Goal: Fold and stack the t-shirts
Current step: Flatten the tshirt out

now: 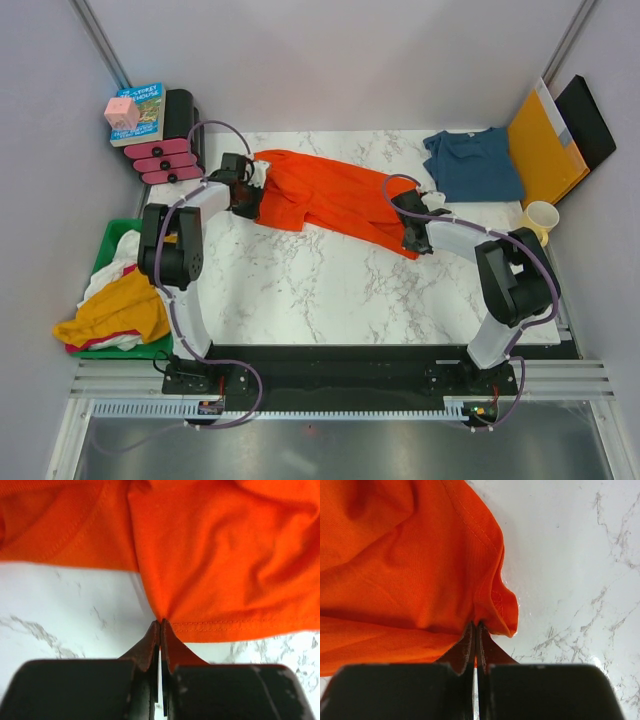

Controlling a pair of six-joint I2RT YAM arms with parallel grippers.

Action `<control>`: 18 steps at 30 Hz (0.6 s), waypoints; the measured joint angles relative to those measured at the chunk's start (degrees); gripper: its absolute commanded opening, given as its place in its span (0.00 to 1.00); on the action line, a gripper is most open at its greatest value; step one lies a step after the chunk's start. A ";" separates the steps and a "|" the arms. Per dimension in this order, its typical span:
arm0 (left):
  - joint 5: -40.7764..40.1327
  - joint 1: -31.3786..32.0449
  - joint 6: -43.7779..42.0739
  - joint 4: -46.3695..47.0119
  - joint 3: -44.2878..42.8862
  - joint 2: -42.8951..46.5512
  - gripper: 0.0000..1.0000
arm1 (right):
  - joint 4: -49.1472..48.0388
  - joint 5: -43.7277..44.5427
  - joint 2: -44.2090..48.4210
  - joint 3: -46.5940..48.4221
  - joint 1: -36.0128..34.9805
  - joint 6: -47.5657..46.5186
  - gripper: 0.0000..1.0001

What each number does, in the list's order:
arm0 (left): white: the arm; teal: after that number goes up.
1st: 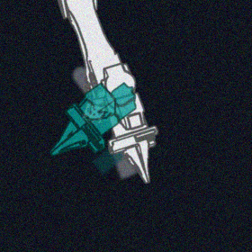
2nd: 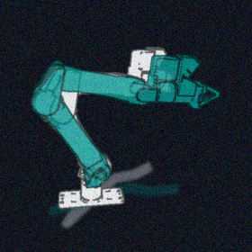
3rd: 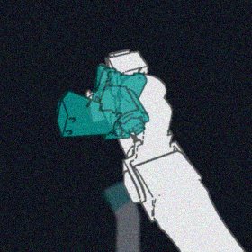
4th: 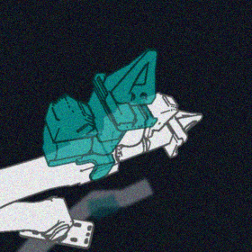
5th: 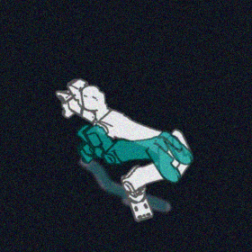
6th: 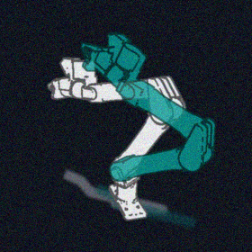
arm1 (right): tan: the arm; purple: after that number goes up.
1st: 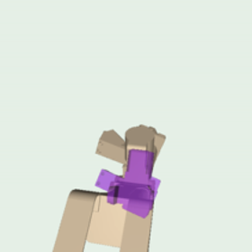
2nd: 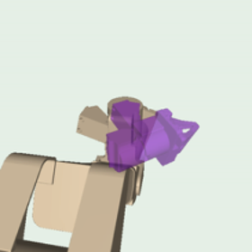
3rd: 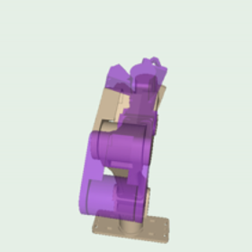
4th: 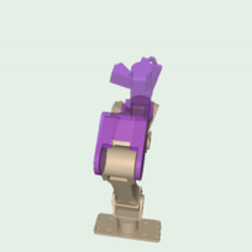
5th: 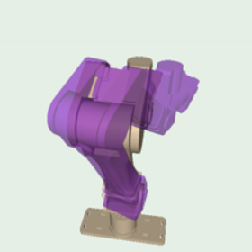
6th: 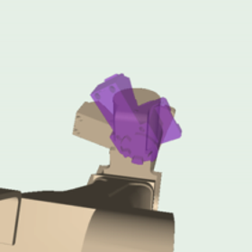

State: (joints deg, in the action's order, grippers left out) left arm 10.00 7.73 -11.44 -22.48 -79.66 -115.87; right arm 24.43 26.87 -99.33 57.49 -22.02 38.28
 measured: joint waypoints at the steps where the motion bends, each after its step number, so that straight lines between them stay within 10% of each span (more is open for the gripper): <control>1: 0.00 0.00 0.00 0.13 0.98 0.76 0.02 | 0.00 0.07 0.09 0.00 0.00 0.00 0.00; 18: 13.05 -17.51 1.88 -9.68 9.38 53.16 0.02 | 8.79 8.57 30.01 13.31 -0.37 -10.12 0.00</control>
State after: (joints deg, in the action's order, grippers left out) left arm 23.05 -9.78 -9.56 -32.16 -70.28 -62.72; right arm 33.21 35.44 -69.32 70.81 -22.39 28.16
